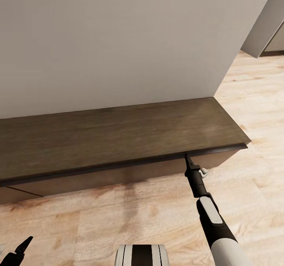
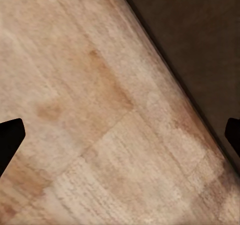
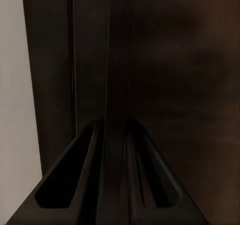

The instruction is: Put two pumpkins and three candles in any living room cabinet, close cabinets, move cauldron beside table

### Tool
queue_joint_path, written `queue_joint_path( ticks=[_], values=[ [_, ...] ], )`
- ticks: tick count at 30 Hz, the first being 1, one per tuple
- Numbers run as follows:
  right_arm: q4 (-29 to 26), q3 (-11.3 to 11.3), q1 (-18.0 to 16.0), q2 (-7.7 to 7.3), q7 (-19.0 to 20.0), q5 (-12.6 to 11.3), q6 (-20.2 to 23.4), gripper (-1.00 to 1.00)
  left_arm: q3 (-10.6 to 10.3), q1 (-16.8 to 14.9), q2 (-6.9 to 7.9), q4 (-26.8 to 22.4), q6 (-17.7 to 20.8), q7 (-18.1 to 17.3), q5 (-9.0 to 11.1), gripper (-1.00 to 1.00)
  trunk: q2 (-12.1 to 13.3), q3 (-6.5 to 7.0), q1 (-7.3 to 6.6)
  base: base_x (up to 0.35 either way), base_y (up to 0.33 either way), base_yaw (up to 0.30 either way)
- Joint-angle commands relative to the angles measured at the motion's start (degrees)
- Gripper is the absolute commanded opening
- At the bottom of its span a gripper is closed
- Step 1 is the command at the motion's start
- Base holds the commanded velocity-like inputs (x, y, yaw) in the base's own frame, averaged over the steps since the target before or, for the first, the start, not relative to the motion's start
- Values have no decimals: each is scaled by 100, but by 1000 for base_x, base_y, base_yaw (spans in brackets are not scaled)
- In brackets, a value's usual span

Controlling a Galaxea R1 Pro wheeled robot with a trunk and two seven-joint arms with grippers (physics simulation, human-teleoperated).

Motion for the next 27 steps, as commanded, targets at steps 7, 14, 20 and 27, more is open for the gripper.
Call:
queue_joint_path(
  ticks=[7,14,20,27],
  values=[
    [38,308,-5,2,-173,70,-11,-100,1,-2,0,1,1,4,-1,100,1,1,1,0,0,0],
    [69,308,-5,2,-193,72,-11,-100,-5,-2,-7,1,1,9,-1,100,1,1,1,0,0,0],
    [79,299,-5,2,-212,71,-4,-100,-2,-2,-4,1,1,11,-1,100,1,1,1,-8,-1,0],
    [82,294,-5,-4,-218,70,-2,-100,0,-2,-3,1,1,9,-1,100,1,1,1,-168,-45,0]
  ],
)
